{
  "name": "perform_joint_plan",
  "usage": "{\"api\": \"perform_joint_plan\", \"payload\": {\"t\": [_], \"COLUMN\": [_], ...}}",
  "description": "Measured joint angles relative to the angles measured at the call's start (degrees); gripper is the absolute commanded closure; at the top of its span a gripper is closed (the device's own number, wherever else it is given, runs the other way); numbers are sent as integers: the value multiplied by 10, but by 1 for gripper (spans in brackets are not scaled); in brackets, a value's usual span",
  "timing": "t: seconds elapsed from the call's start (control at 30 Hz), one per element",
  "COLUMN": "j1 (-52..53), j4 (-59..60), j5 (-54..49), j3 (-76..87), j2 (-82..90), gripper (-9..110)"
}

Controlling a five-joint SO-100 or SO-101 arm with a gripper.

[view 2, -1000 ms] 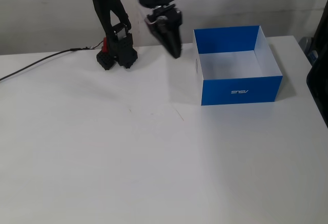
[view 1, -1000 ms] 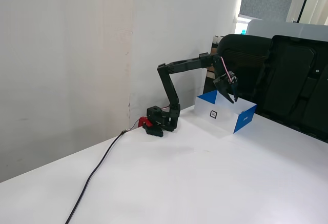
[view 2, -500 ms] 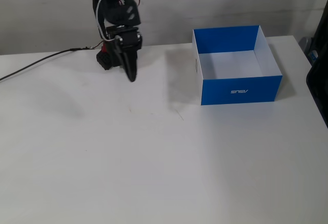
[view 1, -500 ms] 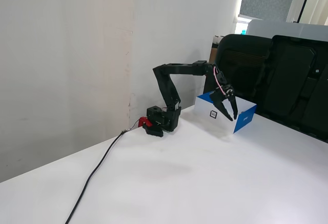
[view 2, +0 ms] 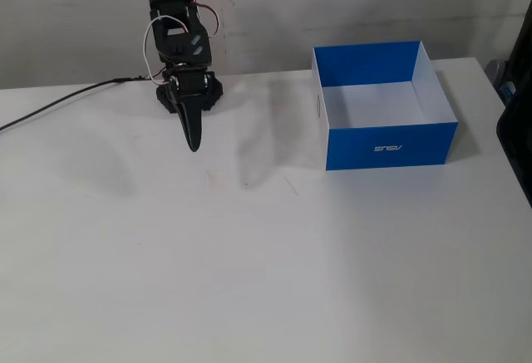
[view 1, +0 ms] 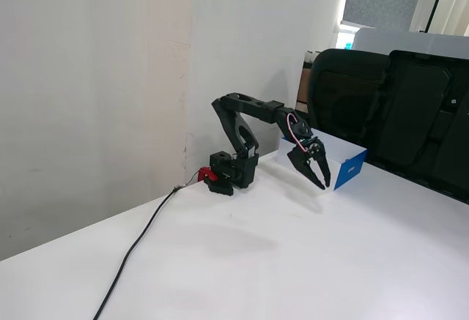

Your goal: Grasp the gray block and put it in the box.

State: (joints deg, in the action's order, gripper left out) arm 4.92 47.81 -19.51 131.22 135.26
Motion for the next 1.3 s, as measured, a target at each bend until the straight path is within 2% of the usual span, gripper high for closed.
{"api": "perform_joint_plan", "payload": {"t": [0.5, 0.77, 1.3], "j1": [-8, -60, -39], "j4": [-114, -117, -117], "j5": [18, 77, 84], "j3": [199, 226, 374], "j2": [54, 58, 183], "gripper": [101, 101, 101]}}
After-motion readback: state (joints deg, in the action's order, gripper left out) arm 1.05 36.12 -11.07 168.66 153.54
